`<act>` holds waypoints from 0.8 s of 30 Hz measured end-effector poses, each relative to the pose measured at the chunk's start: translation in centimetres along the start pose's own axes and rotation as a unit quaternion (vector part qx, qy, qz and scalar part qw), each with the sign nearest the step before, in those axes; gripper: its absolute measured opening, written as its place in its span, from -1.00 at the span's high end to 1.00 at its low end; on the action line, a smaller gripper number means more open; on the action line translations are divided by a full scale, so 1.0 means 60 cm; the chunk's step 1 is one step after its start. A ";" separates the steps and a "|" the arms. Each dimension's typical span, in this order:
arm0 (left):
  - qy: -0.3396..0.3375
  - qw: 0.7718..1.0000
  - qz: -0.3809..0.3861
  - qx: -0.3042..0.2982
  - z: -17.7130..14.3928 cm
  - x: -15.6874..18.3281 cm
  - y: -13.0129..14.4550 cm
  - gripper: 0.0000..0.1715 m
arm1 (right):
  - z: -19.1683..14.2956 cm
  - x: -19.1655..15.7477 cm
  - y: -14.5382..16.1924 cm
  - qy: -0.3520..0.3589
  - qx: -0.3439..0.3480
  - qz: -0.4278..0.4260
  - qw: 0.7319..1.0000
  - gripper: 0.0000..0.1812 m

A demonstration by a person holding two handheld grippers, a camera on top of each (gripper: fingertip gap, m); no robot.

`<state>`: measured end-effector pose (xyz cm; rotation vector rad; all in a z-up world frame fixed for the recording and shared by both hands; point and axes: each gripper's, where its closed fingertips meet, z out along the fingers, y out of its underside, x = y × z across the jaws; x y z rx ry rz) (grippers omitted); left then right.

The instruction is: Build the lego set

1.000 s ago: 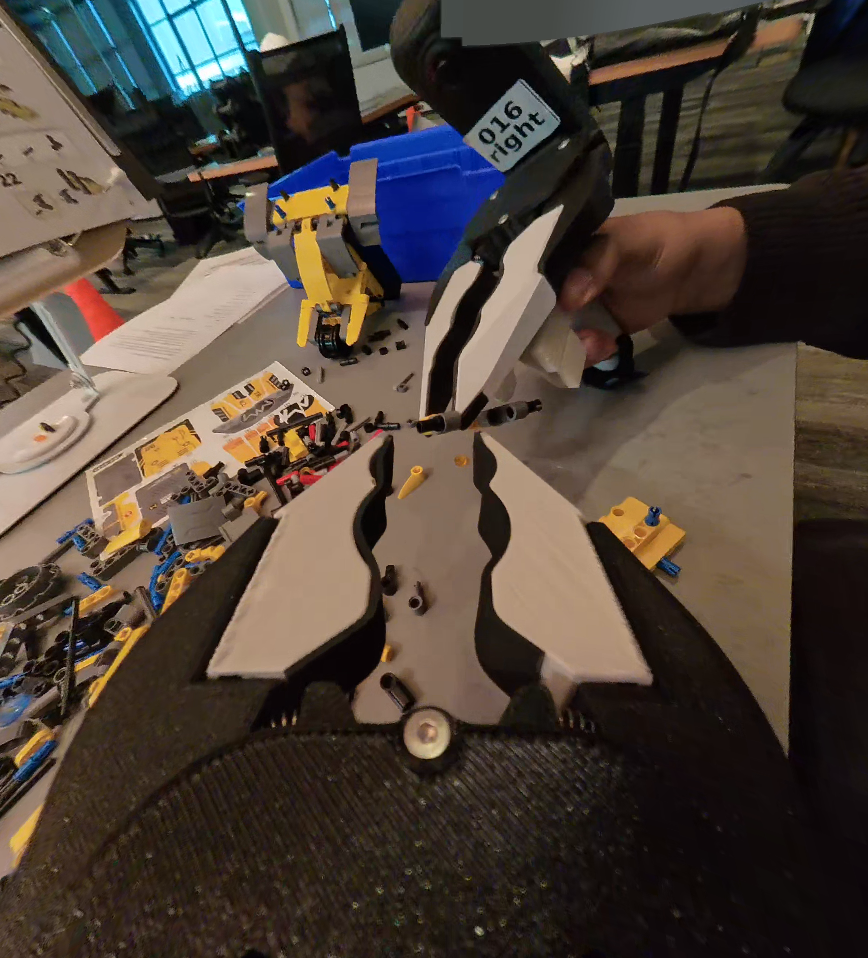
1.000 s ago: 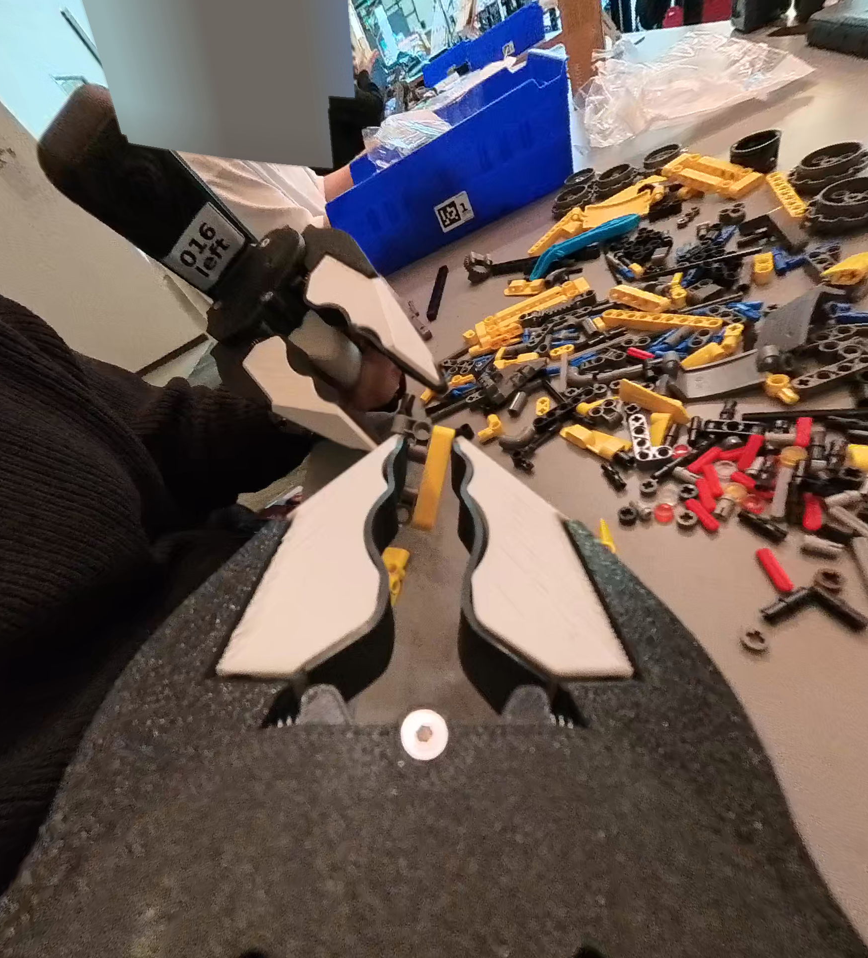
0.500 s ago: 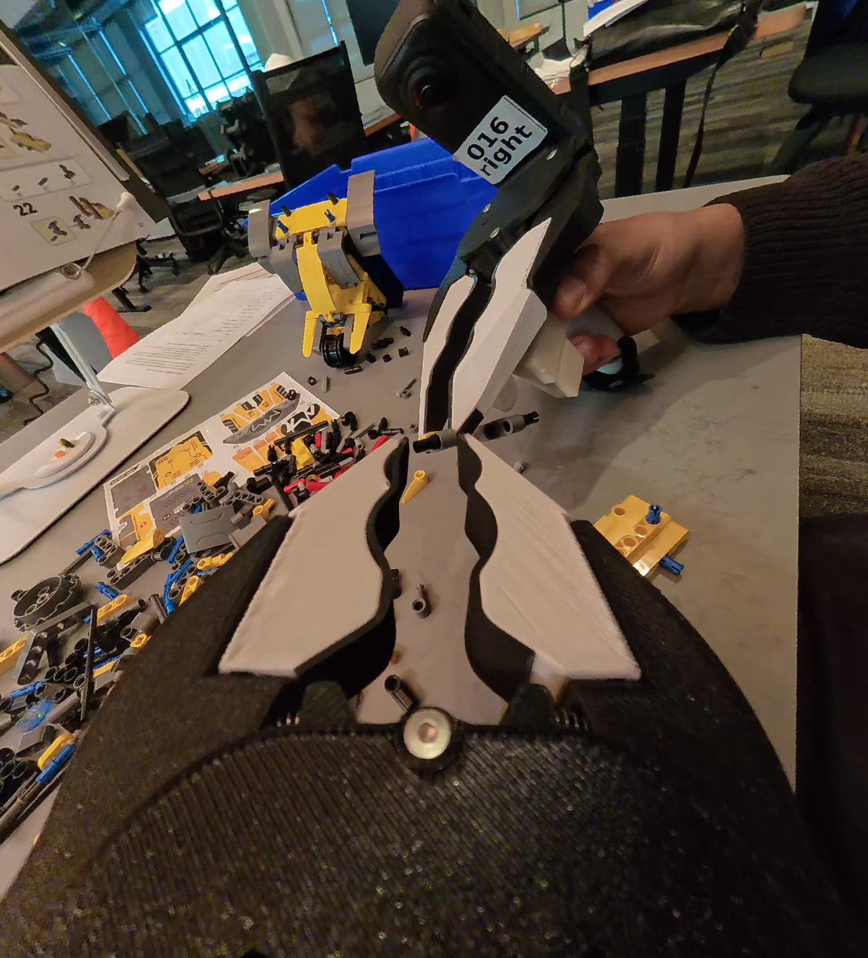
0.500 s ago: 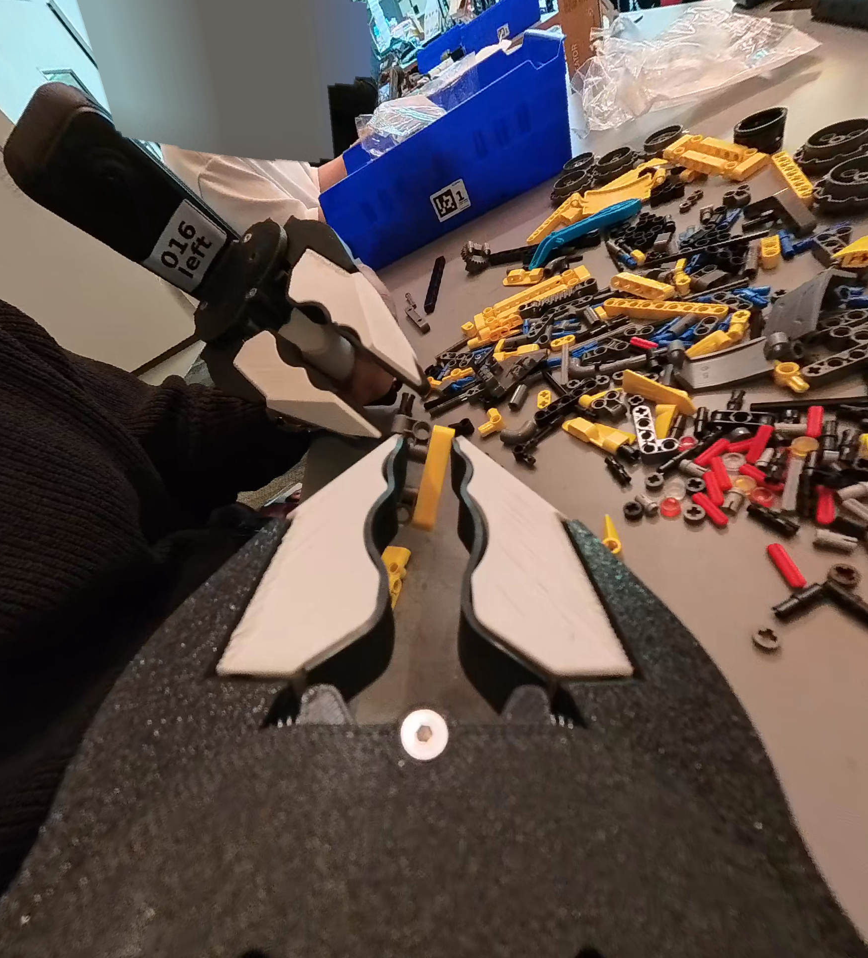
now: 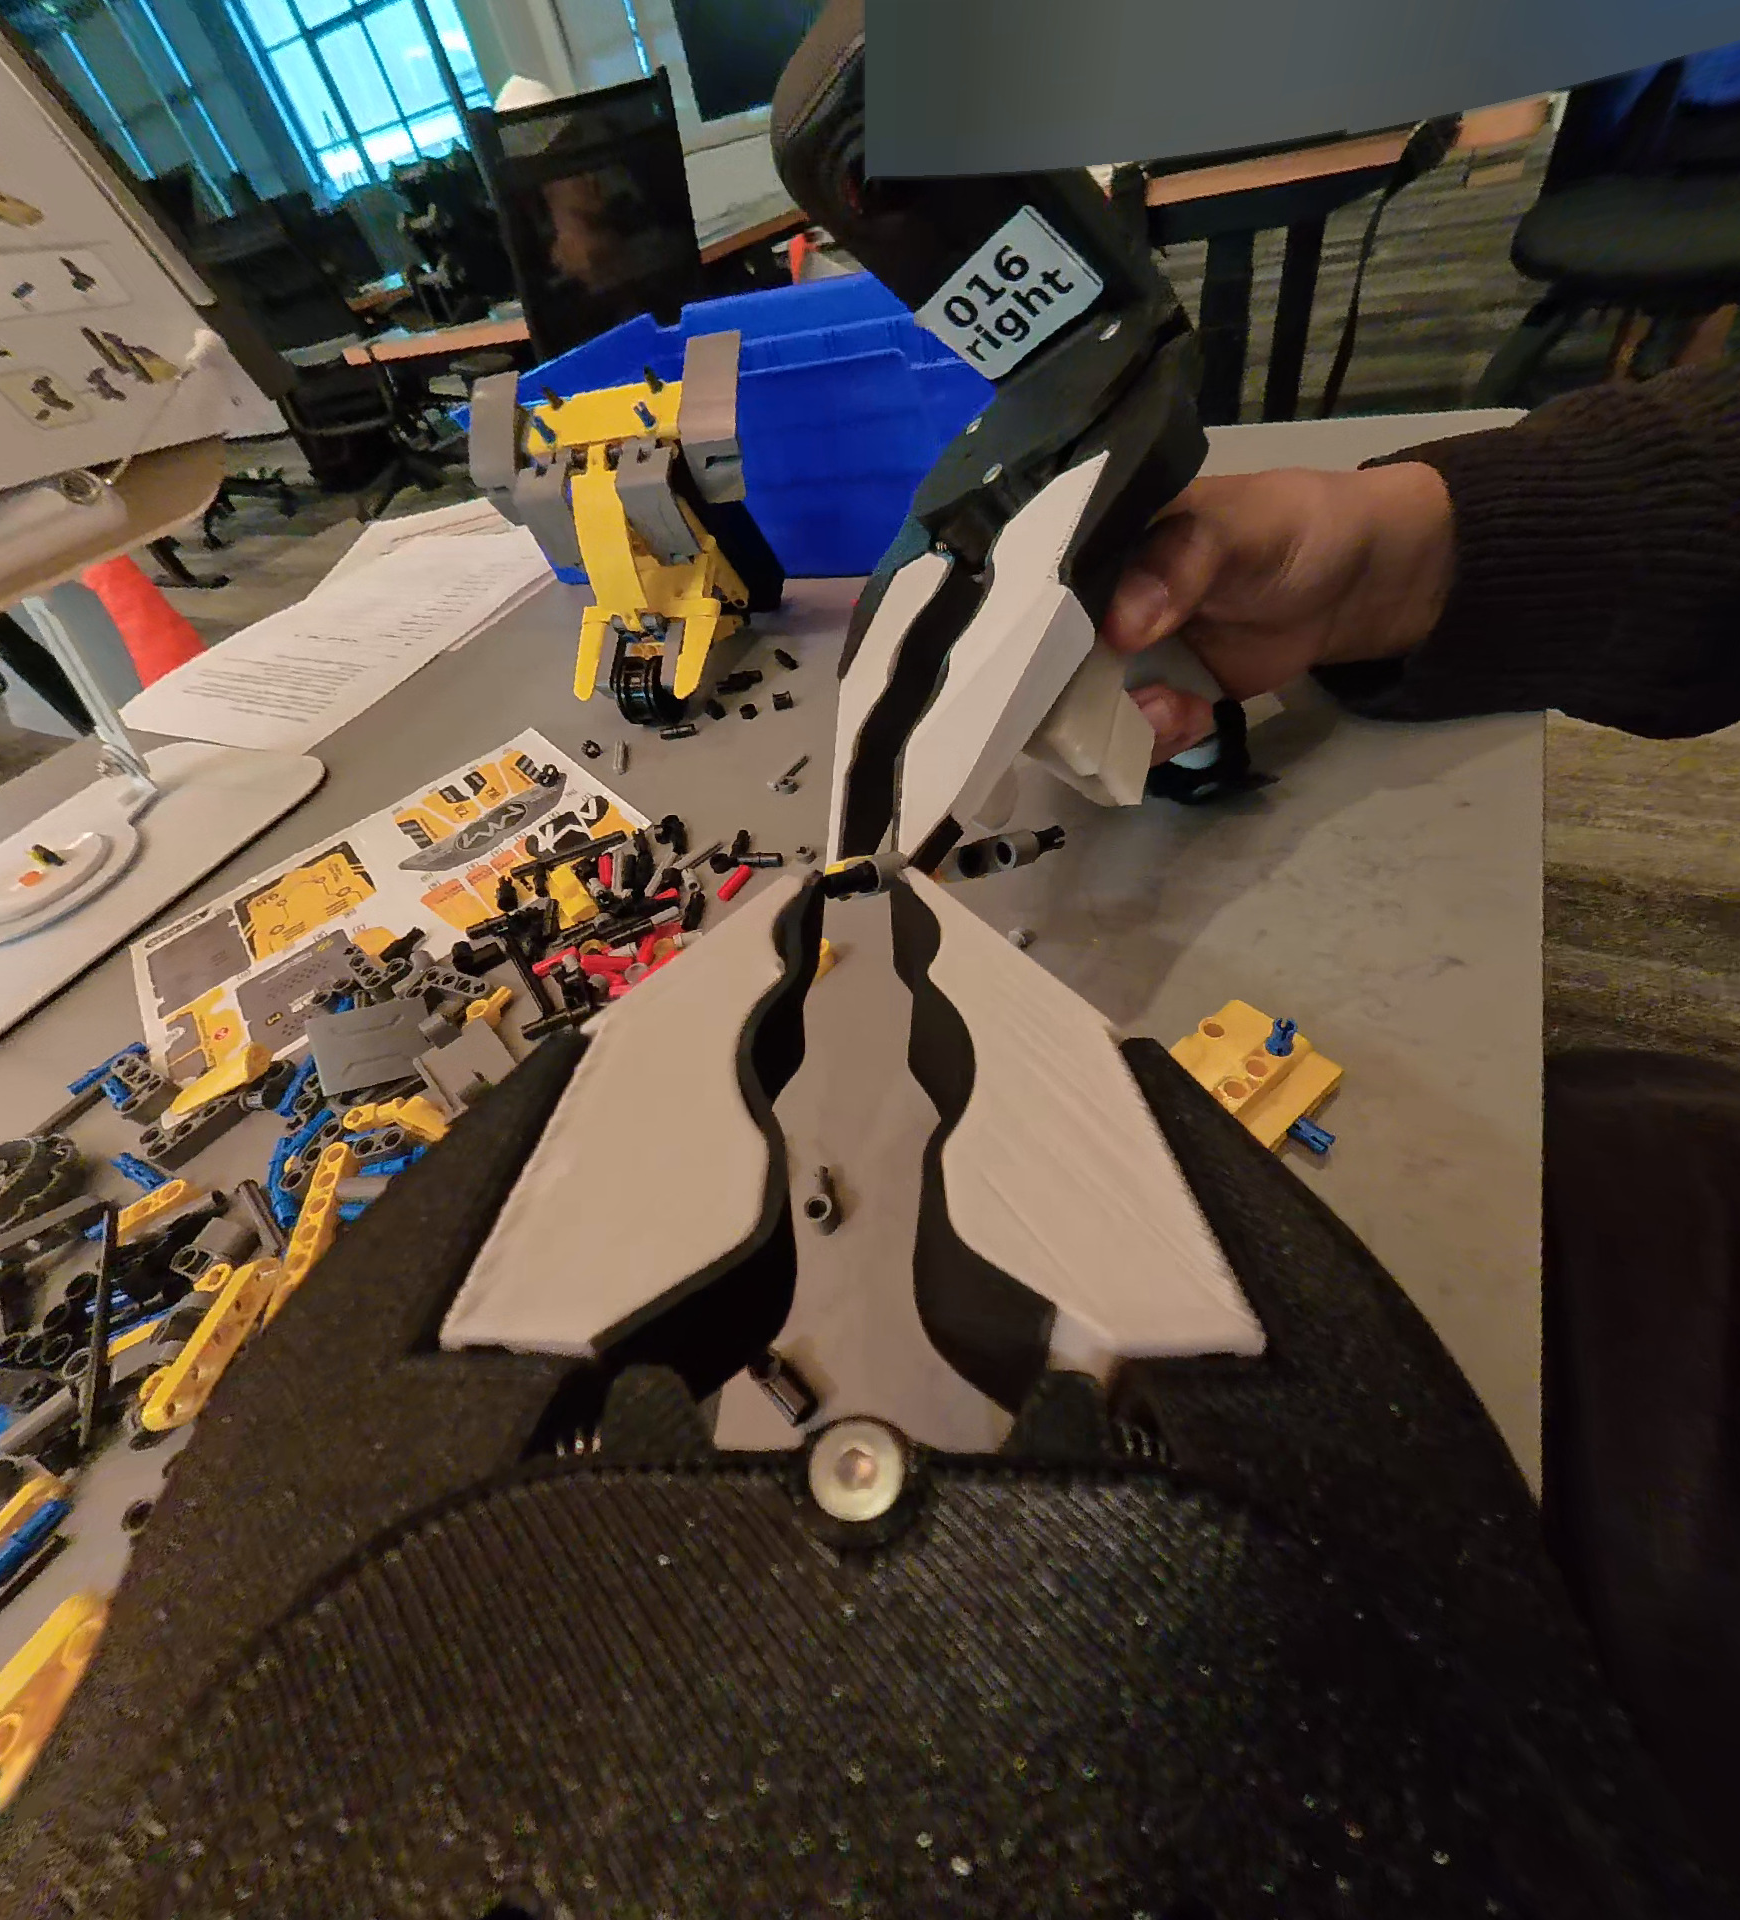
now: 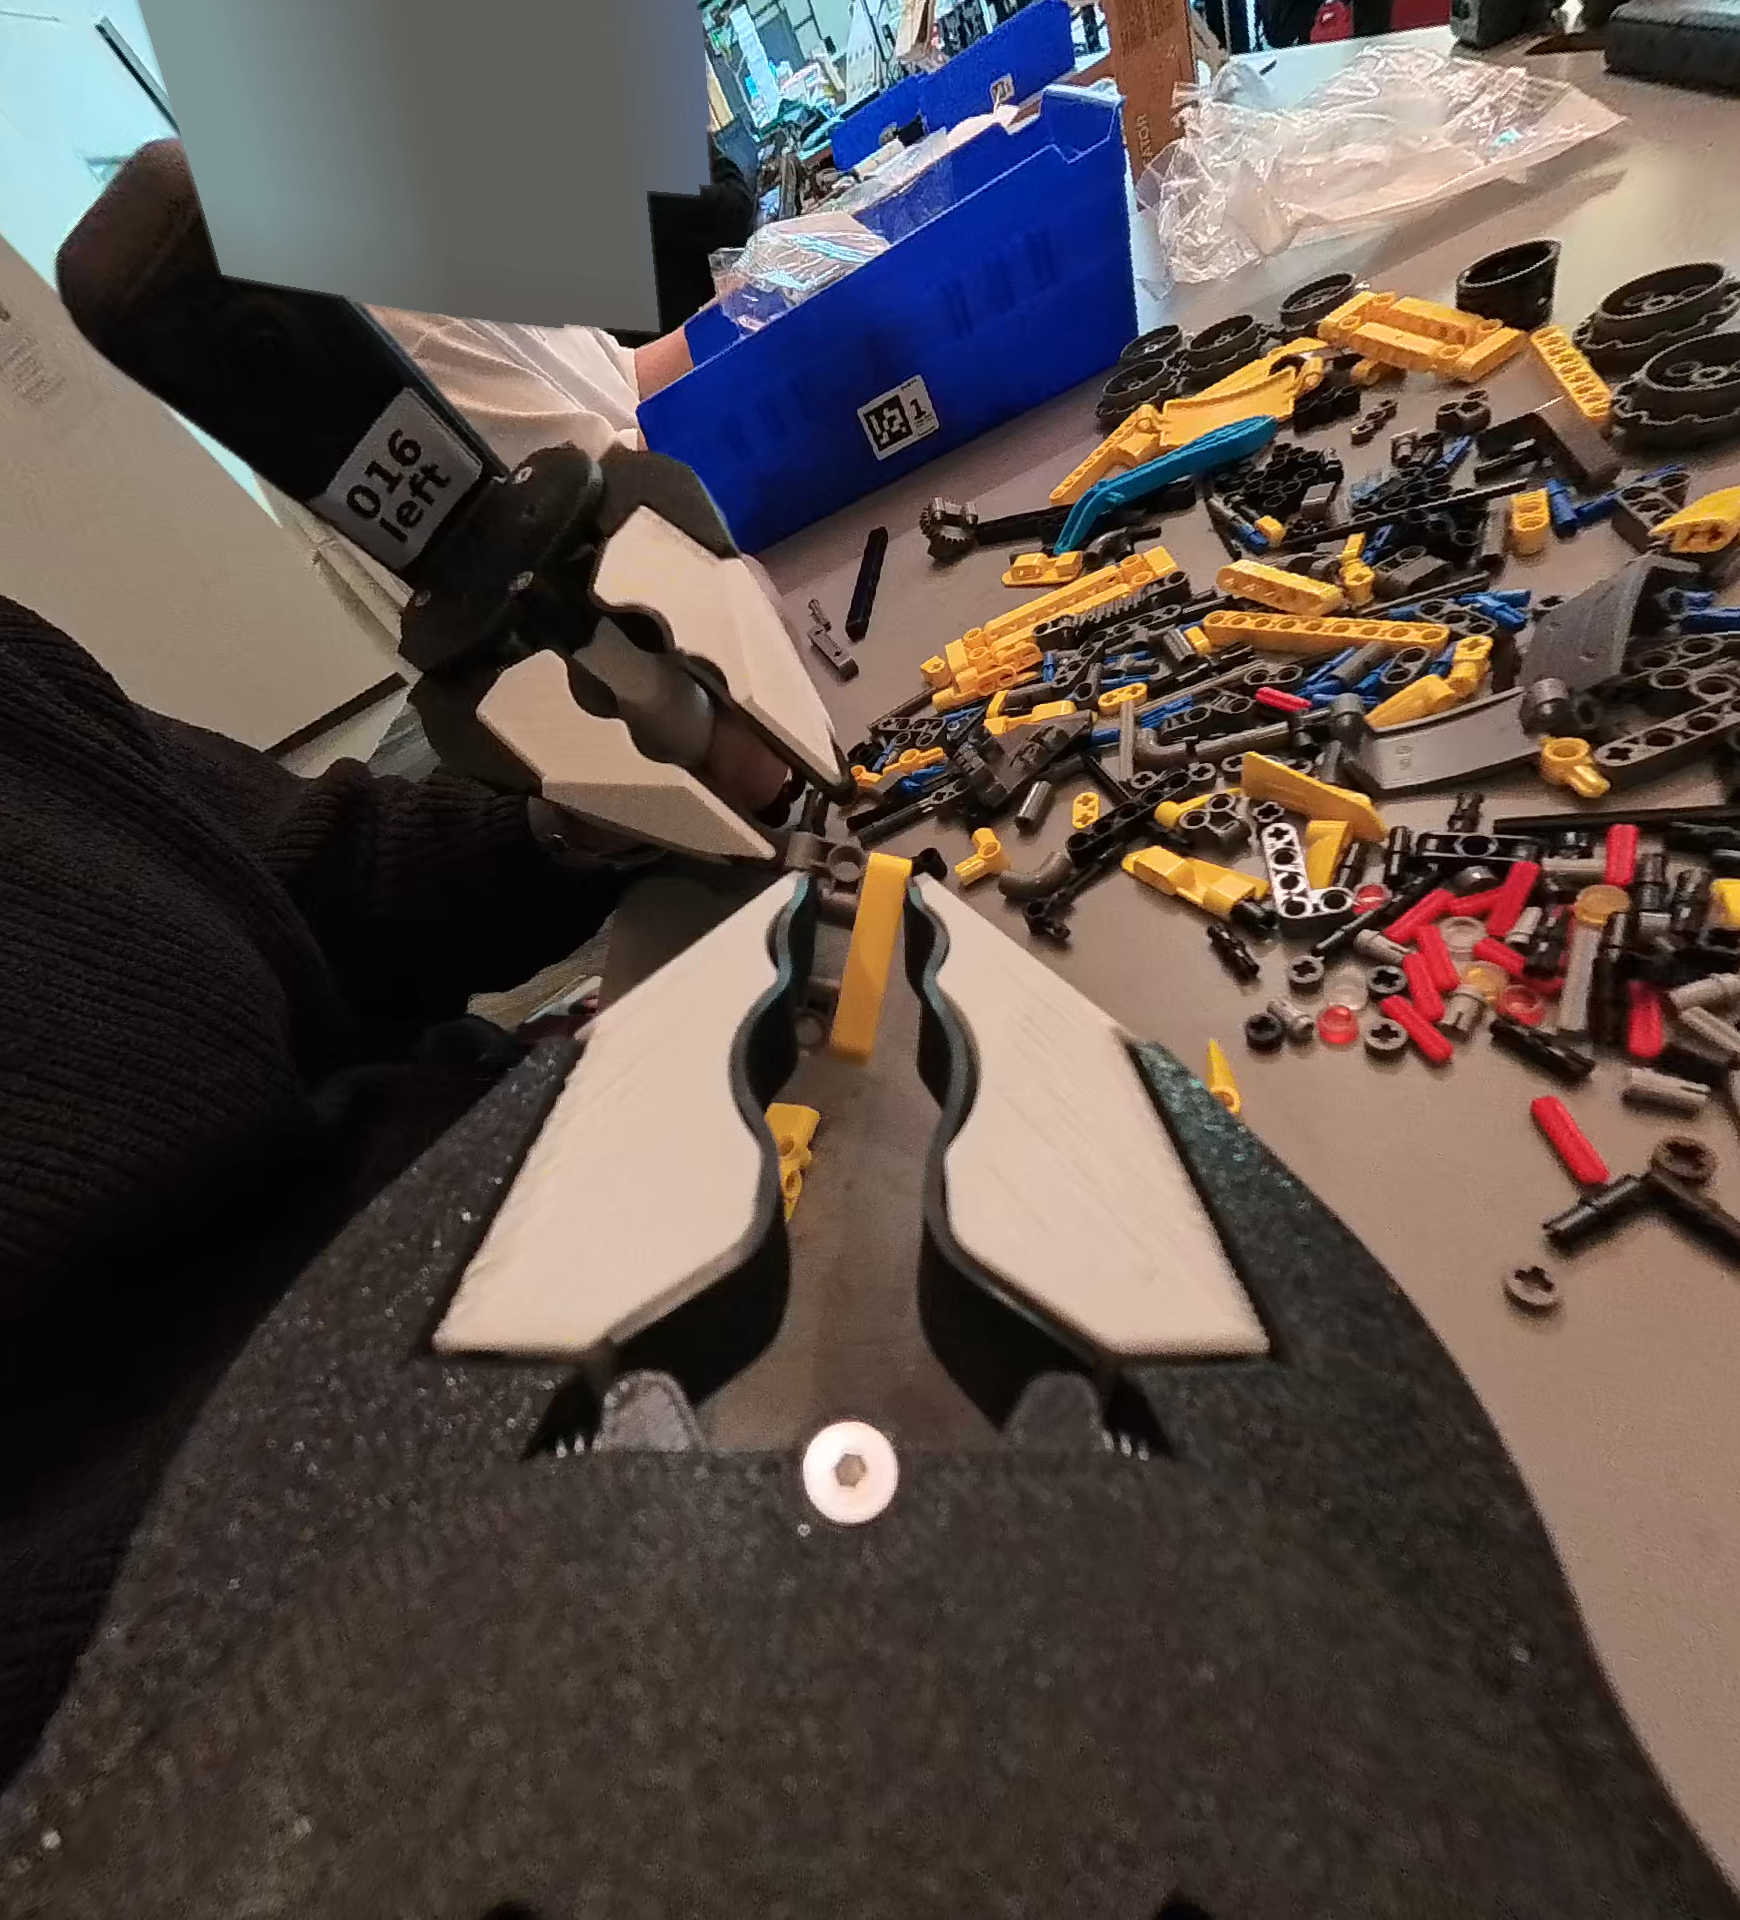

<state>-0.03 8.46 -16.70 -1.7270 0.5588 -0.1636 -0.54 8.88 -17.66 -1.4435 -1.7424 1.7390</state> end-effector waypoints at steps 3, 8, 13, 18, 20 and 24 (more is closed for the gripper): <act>0.004 1.000 -0.005 -0.001 0.000 0.001 0.001 0.88 | 0.000 0.001 0.001 0.007 -0.003 -0.009 1.000 0.83; 0.002 1.000 0.000 -0.003 0.002 0.002 0.002 0.88 | -0.002 0.001 0.002 0.009 -0.005 -0.011 1.000 0.83; -0.006 1.000 0.004 0.004 0.002 0.001 -0.002 0.87 | -0.003 0.000 -0.002 0.014 0.001 -0.014 1.000 0.83; 0.008 1.000 -0.003 -0.013 0.009 0.007 0.008 0.71 | 0.001 -0.007 -0.003 0.002 0.005 -0.013 1.000 0.83; 0.001 1.000 0.010 -0.021 0.011 0.009 0.010 0.78 | 0.002 -0.006 -0.002 0.002 0.004 -0.013 1.000 0.83; -0.009 1.000 0.021 -0.017 0.011 0.008 0.007 0.79 | 0.000 -0.007 -0.005 -0.004 0.010 -0.007 1.000 0.83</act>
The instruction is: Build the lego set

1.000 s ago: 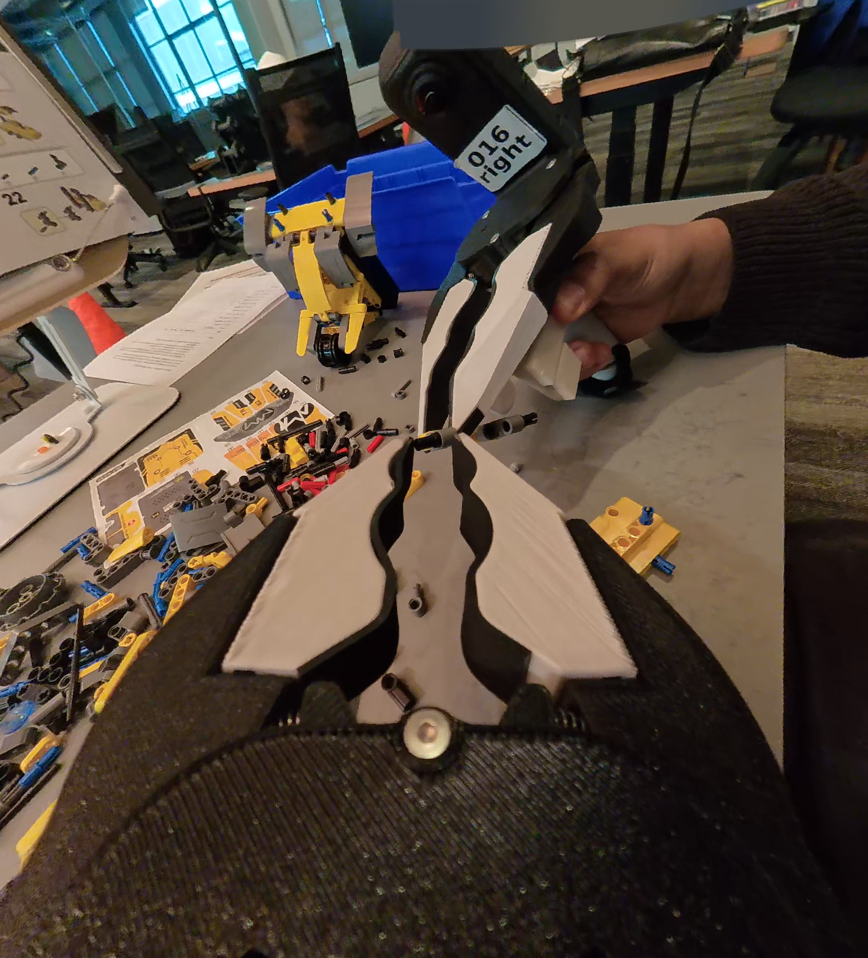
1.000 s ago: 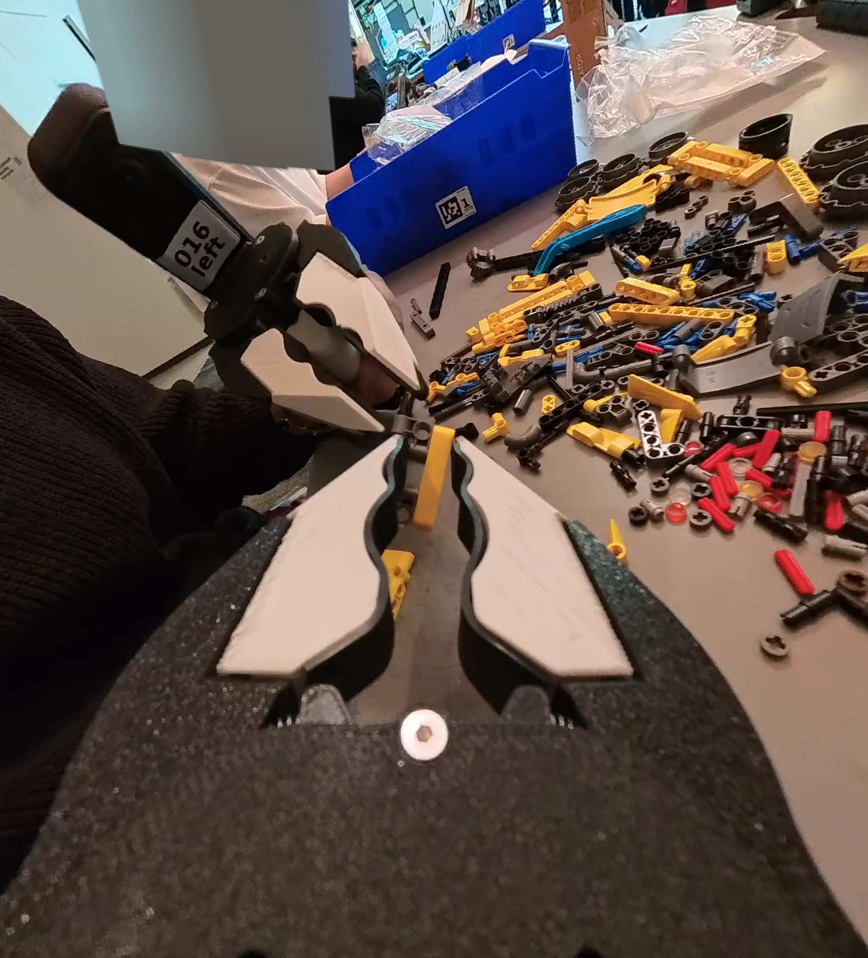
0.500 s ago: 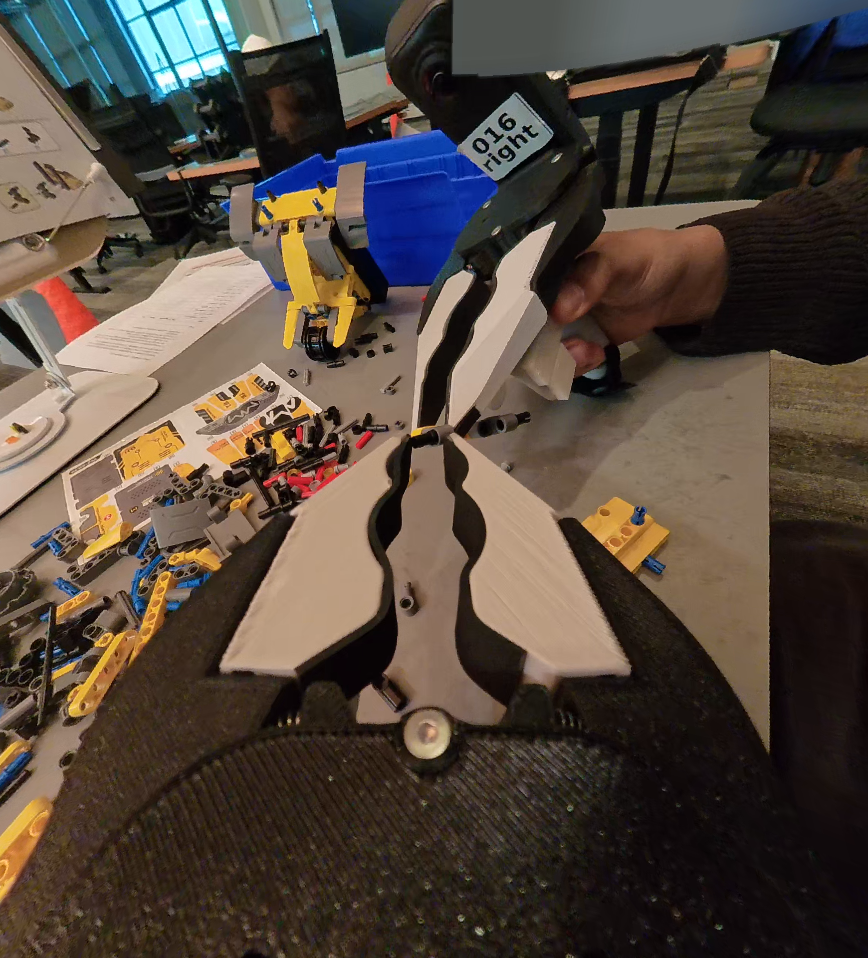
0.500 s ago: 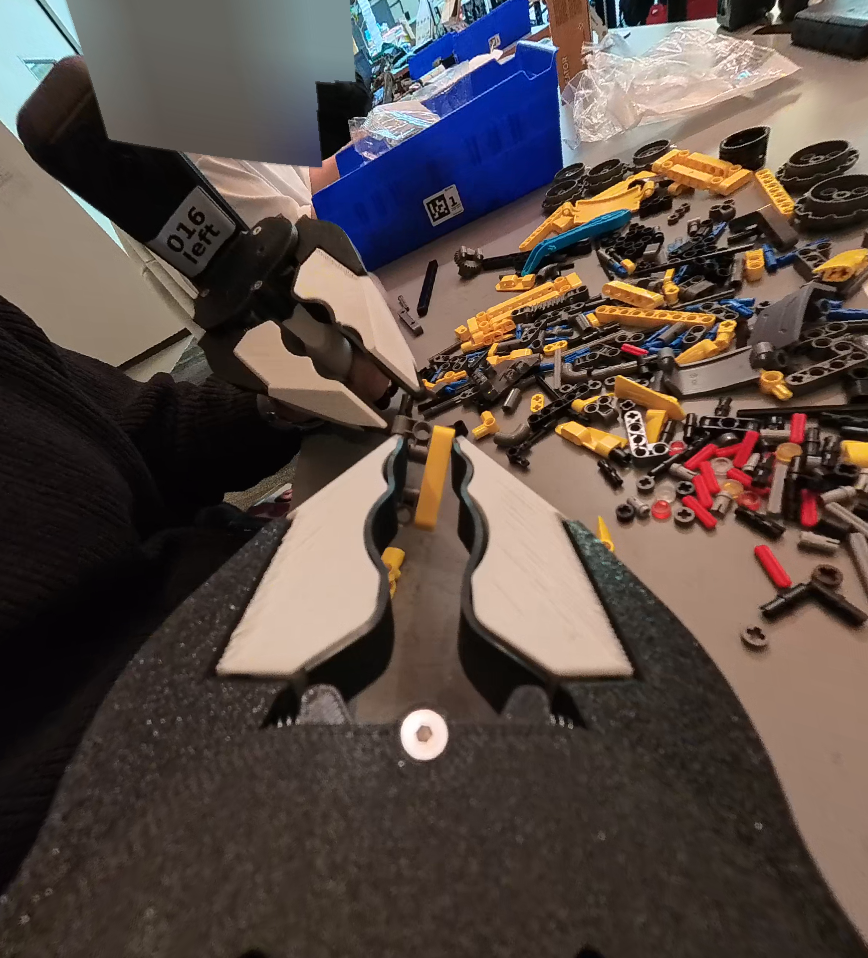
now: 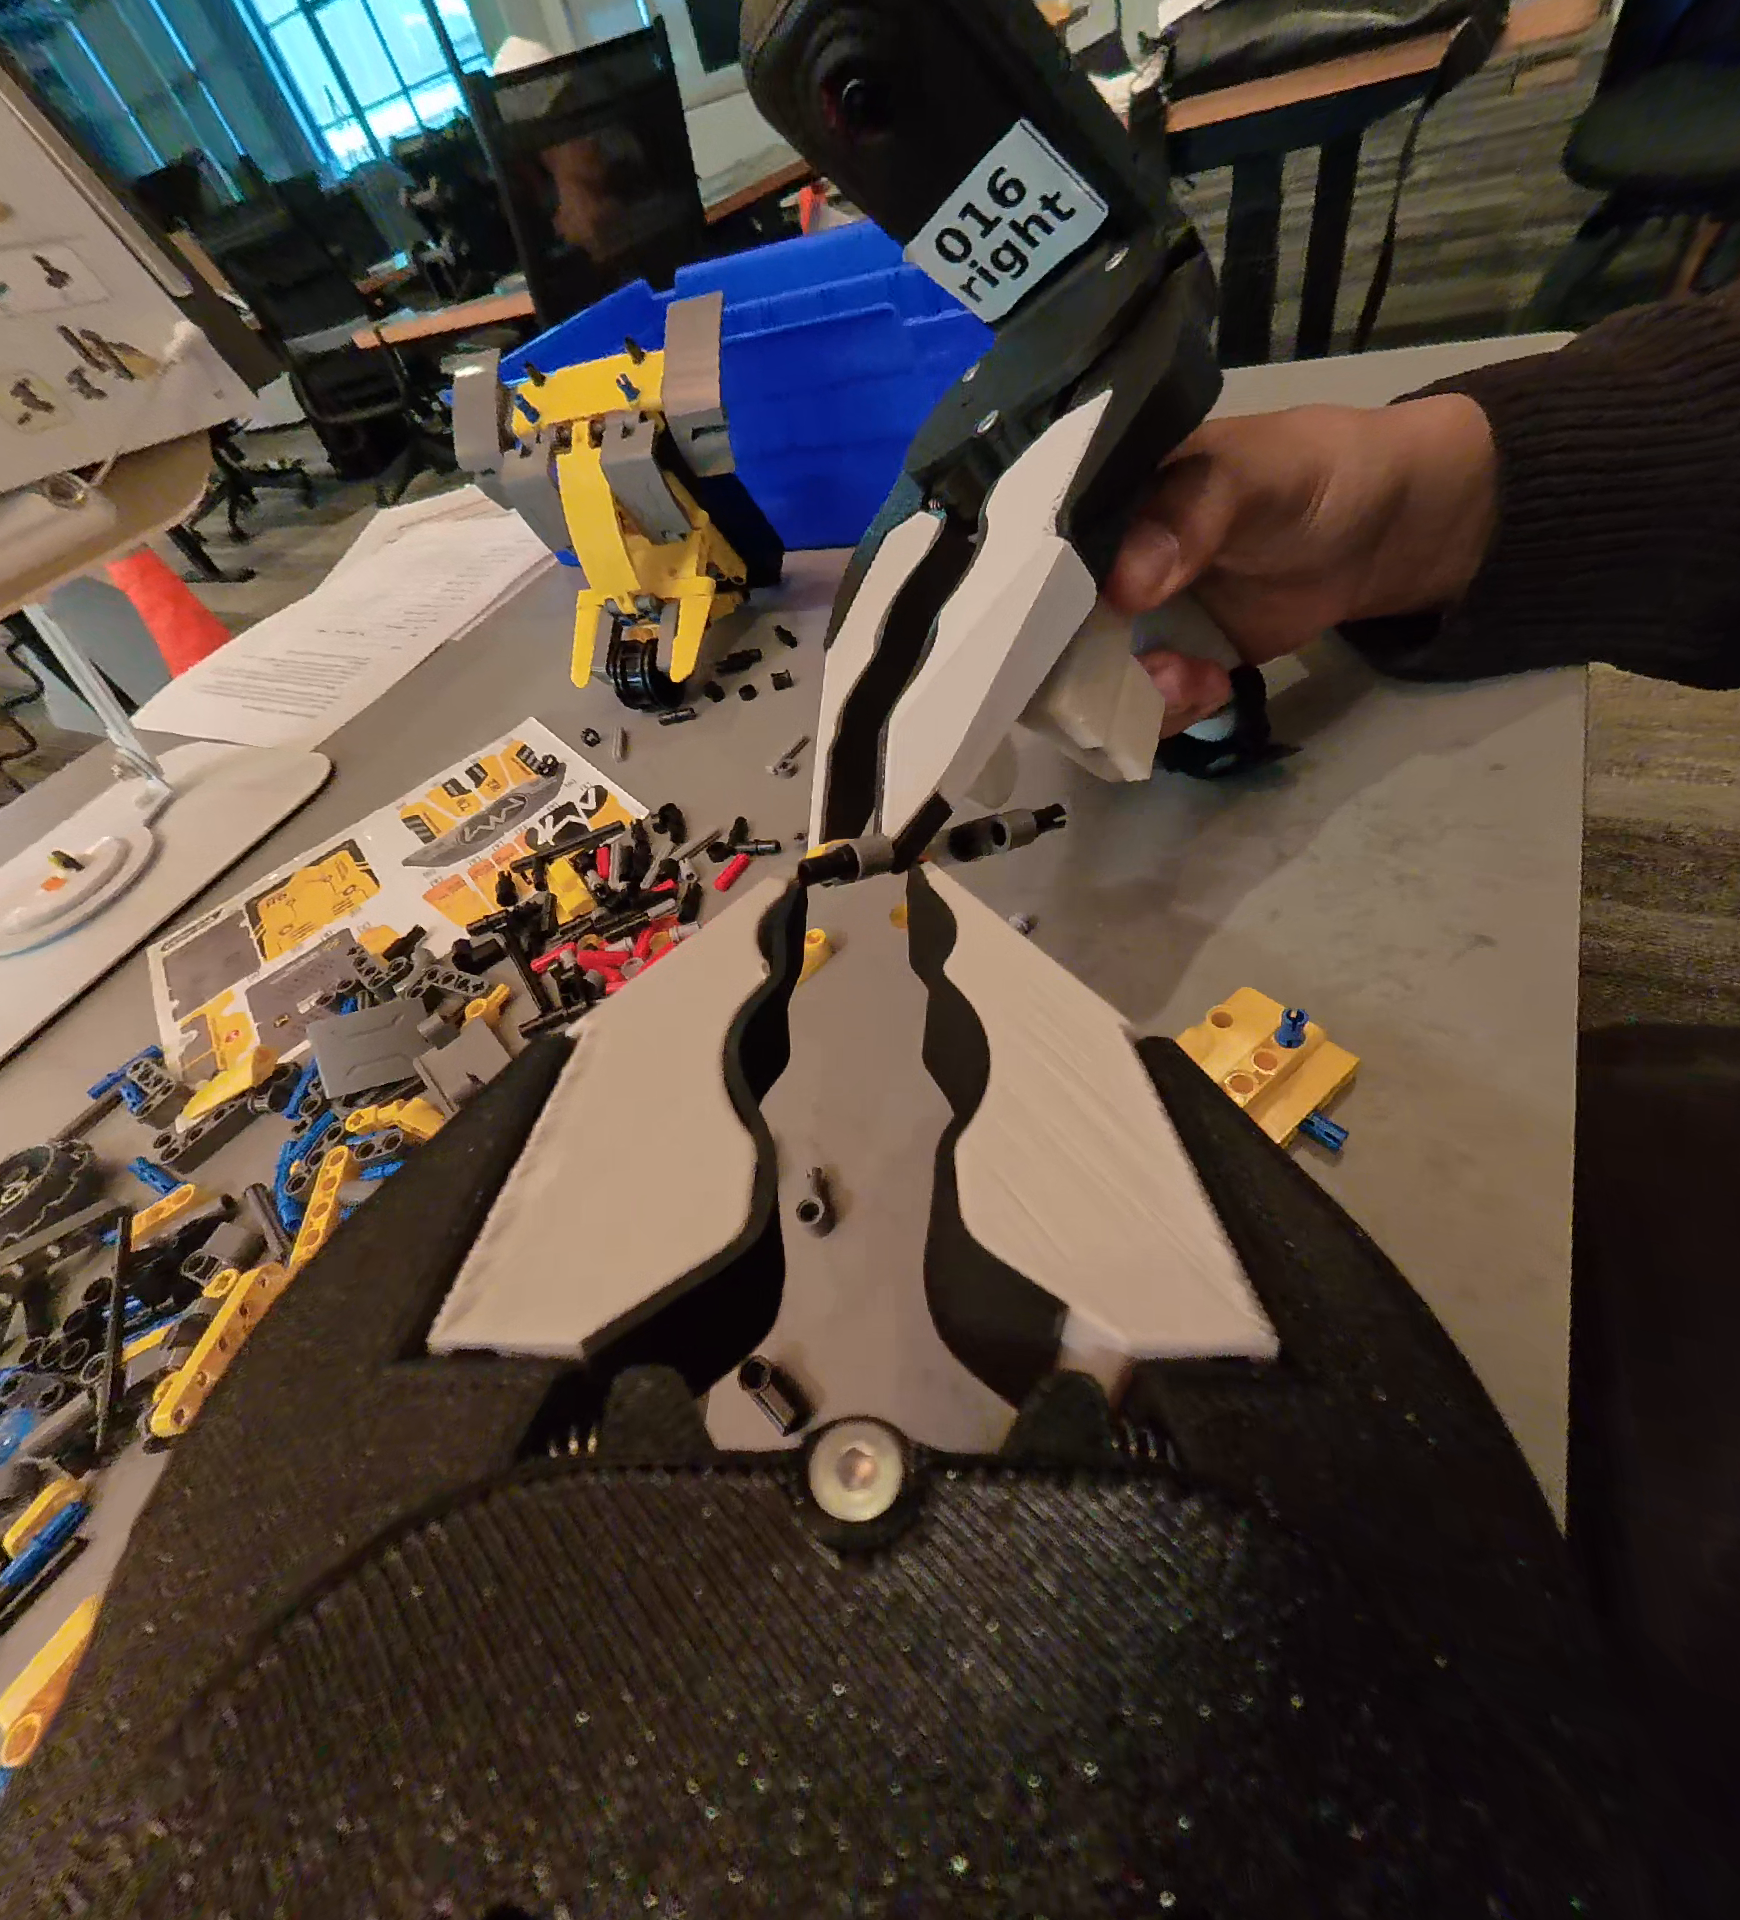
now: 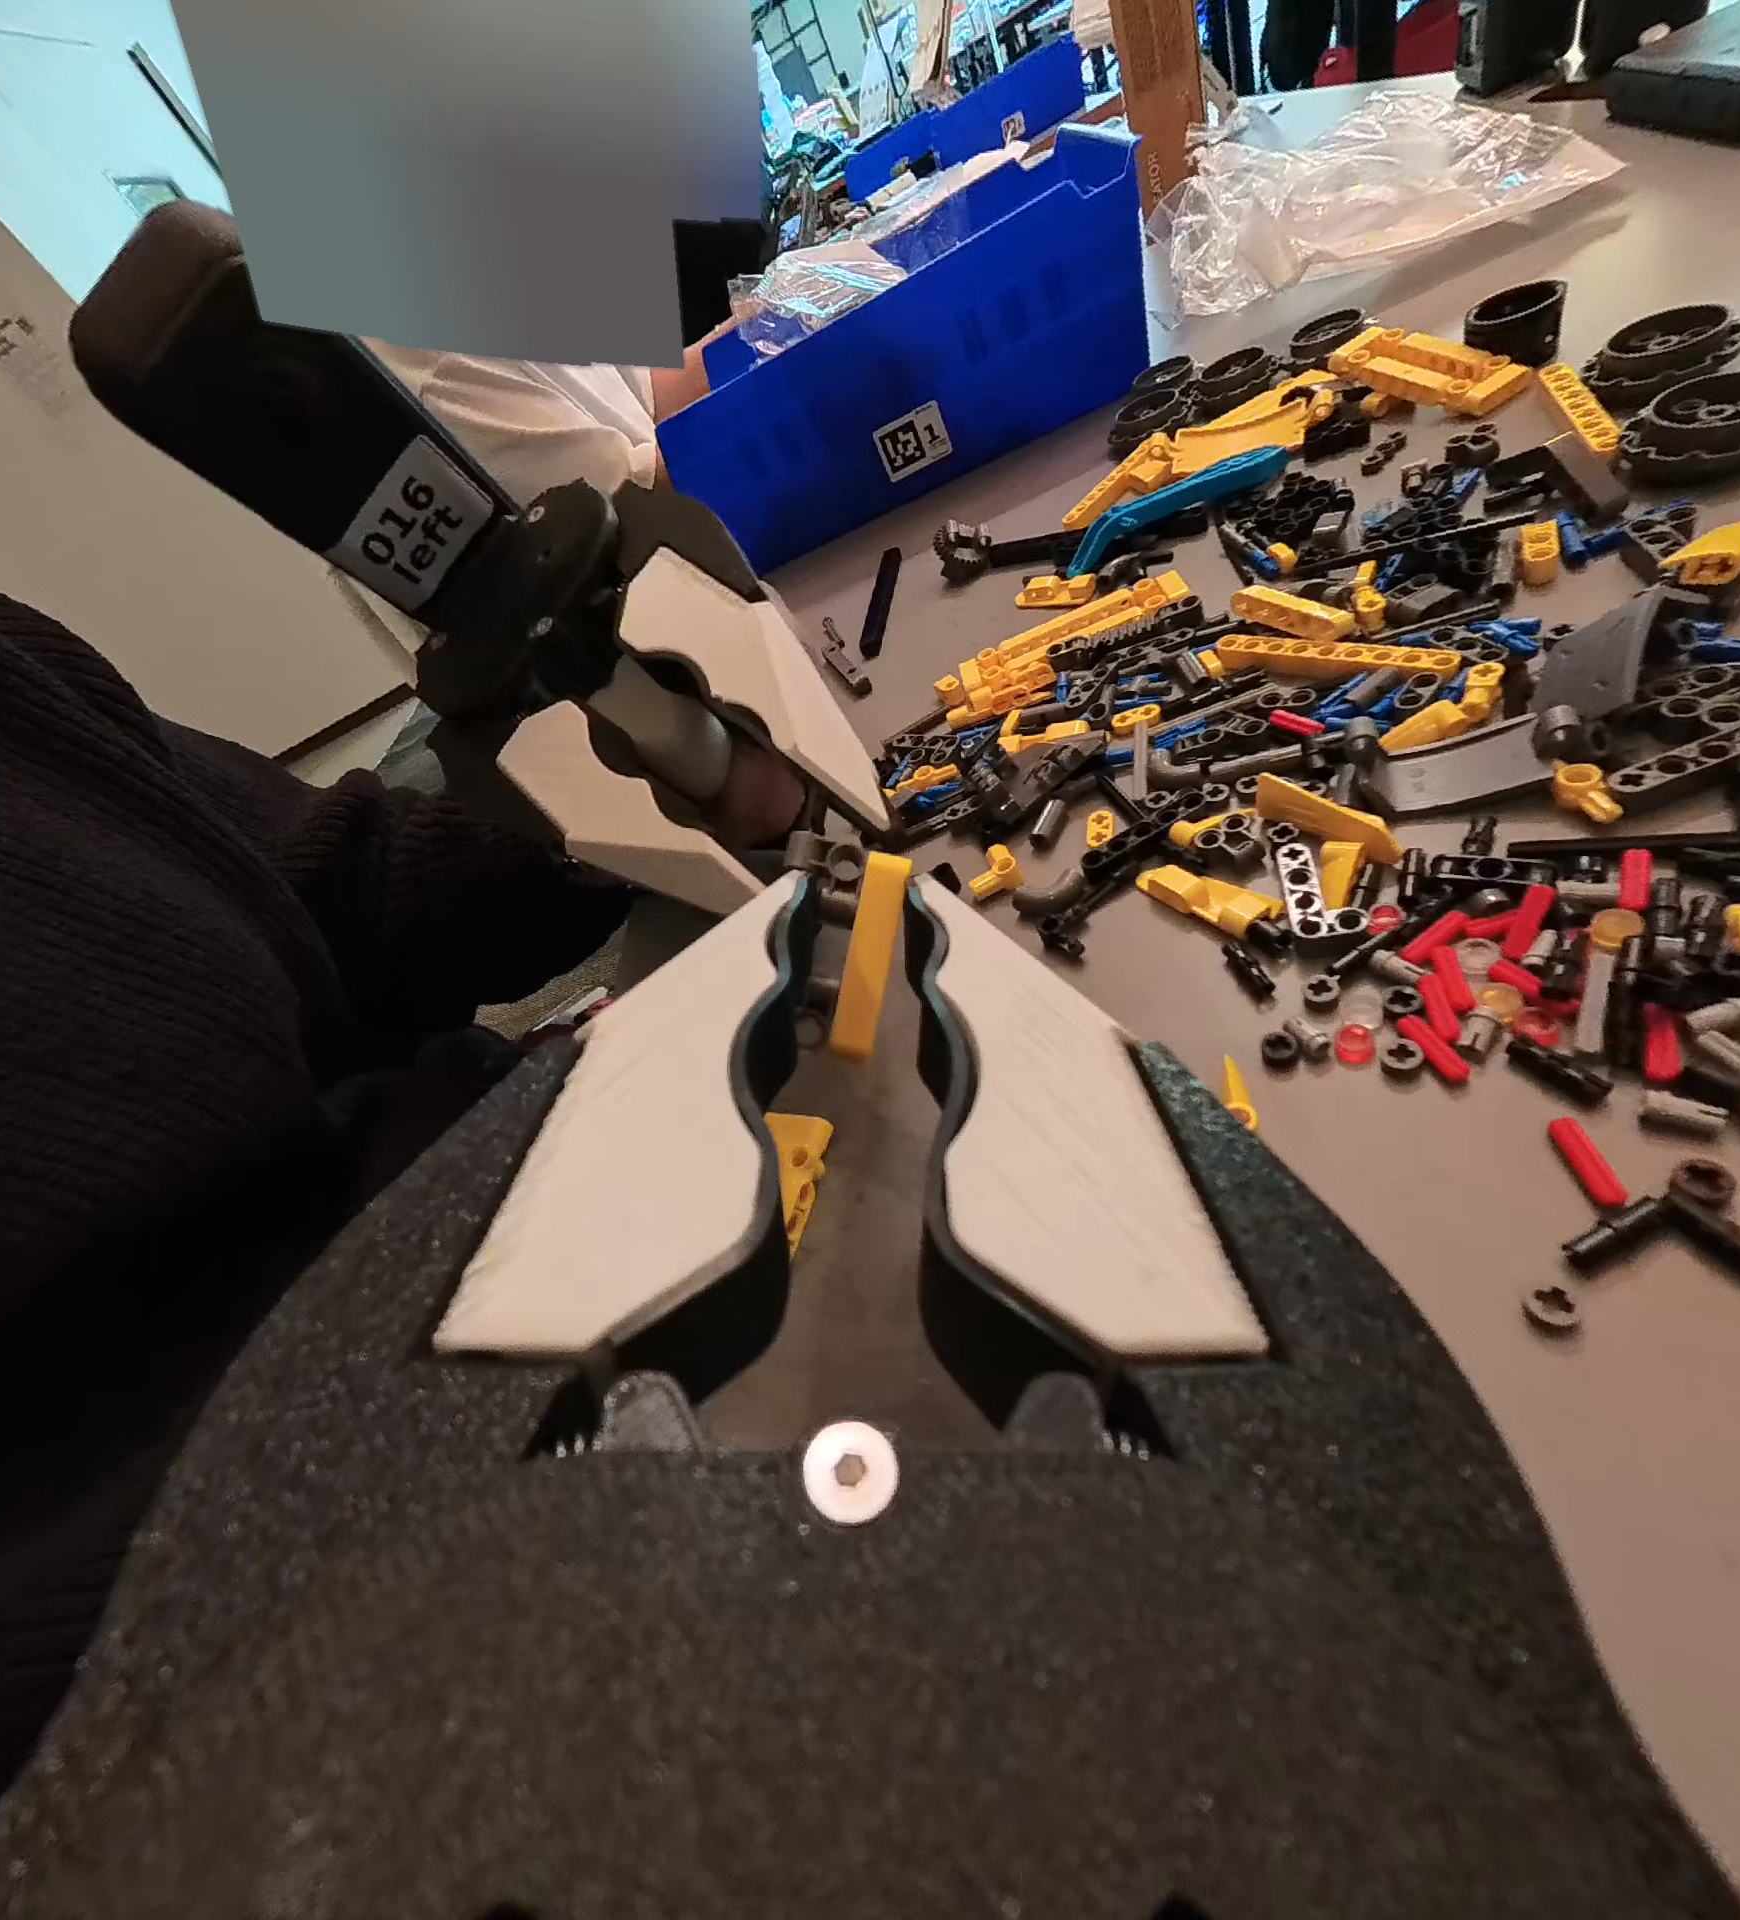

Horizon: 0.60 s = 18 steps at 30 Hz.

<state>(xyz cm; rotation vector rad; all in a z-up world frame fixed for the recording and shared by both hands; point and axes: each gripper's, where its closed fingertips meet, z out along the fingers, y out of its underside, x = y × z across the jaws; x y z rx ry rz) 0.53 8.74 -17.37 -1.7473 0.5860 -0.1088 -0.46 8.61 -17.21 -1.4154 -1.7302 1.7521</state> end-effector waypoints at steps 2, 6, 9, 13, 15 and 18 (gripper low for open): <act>0.003 1.000 -0.005 0.002 -0.001 0.000 -0.001 0.79 | 0.000 0.000 -0.001 0.000 0.001 0.000 1.000 0.83; 0.005 1.000 -0.007 0.007 -0.003 0.000 -0.003 0.85 | -0.003 0.003 -0.002 0.003 0.005 0.004 1.000 0.83; 0.014 1.000 -0.018 0.010 -0.004 0.001 -0.004 0.91 | -0.002 0.003 -0.002 0.002 0.005 0.007 1.000 0.83; 0.008 1.000 -0.014 0.011 -0.005 -0.002 -0.004 0.90 | -0.002 0.003 -0.002 0.003 0.006 0.009 1.000 0.83; 0.001 1.000 -0.012 0.013 -0.005 -0.004 -0.006 0.83 | -0.003 0.001 -0.002 0.002 0.005 0.007 1.000 0.83; 0.037 0.998 -0.038 0.025 -0.006 0.008 -0.012 0.56 | -0.006 0.007 -0.004 0.014 0.006 -0.003 1.000 0.83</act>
